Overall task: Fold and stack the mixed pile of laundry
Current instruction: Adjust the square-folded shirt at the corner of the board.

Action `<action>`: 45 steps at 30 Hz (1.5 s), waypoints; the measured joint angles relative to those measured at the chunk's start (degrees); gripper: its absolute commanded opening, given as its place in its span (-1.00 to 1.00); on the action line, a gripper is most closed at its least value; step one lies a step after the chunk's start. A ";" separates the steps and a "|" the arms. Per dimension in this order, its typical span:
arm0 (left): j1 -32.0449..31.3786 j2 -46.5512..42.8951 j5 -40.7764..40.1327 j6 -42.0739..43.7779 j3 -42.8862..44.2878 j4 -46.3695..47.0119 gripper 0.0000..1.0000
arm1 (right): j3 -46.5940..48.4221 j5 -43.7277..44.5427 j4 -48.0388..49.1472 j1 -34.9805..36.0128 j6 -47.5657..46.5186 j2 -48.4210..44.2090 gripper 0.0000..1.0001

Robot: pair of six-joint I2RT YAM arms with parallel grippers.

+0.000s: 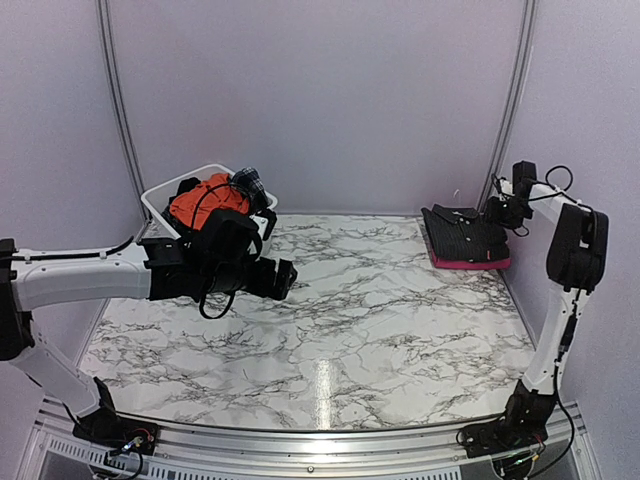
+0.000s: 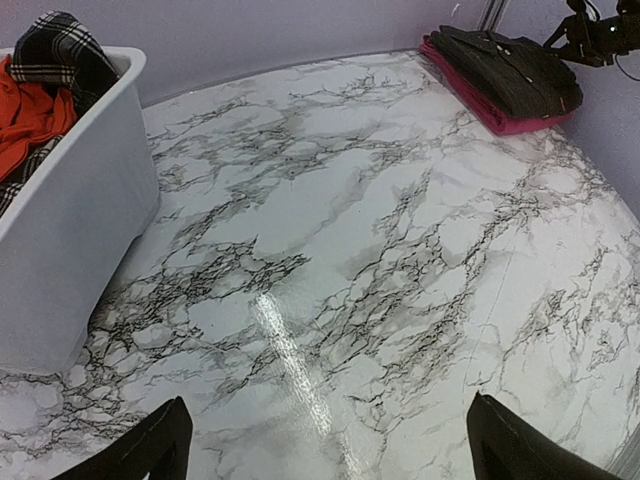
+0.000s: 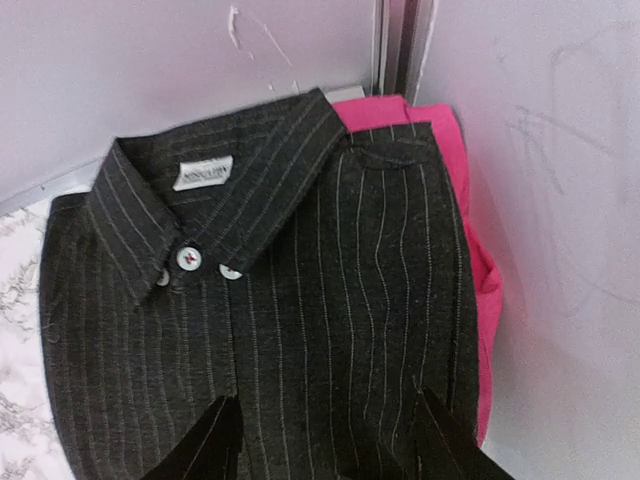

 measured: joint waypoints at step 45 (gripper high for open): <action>13.42 -31.32 2.34 -15.43 -8.15 -28.41 0.98 | -50.16 -9.25 3.96 21.70 6.71 -64.30 0.97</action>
